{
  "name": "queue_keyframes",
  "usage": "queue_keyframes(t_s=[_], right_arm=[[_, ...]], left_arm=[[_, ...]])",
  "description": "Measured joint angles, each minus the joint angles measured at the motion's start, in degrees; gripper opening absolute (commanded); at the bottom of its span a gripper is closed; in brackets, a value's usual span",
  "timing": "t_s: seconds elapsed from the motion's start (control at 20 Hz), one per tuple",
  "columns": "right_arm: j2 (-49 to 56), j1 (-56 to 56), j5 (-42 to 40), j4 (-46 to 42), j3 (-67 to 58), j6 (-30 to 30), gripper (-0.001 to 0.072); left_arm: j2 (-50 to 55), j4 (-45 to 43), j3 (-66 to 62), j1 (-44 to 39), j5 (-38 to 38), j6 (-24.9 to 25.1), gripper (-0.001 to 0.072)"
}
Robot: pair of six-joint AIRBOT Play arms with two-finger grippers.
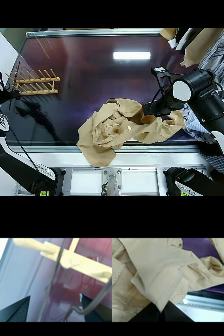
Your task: Fold the clothes and pants, and hang the long-sleeved shirts on hangers.
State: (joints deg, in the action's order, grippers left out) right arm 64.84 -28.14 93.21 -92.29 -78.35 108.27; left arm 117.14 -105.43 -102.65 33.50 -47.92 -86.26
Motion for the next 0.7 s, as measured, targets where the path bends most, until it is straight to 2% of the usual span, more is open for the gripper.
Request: queue_keyframes(t_s=[0.2,0.3,0.4,0.45,0.5,0.55,0.6,0.7], right_arm=[[0.00,0.00,0.00,0.00,0.00,0.00,0.0012],[0.00,0.00,0.00,0.00,0.00,0.00,0.0013],[0.00,0.00,0.00,0.00,0.00,0.00,0.0013],[0.00,0.00,0.00,-0.02,0.00,-0.02,0.0012],[0.00,0.00,0.00,0.00,0.00,-0.02,0.0012],[0.00,0.00,0.00,0.00,0.00,-0.02,0.0013],[0.00,0.00,0.00,0.00,0.00,-0.02,0.0013],[0.00,0.00,0.00,0.00,0.00,-0.02,0.0013]], left_arm=[[1.53,-0.04,-0.37,0.02,0.96,-0.04,0.0689],[2.21,0.04,-0.48,0.00,1.36,-0.22,0.0440],[2.67,0.04,-0.50,-0.07,0.83,-0.20,0.0385],[2.78,0.00,-0.50,0.00,0.42,-0.20,0.0166],[2.91,-0.63,-0.48,0.00,-0.13,-0.15,0.0093],[2.99,-0.57,-0.46,-0.04,-0.42,0.22,0.0091],[3.04,-0.57,-0.48,-0.13,-0.66,0.11,0.0012],[3.06,-0.61,-0.46,-0.39,-0.96,0.02,0.0012]])
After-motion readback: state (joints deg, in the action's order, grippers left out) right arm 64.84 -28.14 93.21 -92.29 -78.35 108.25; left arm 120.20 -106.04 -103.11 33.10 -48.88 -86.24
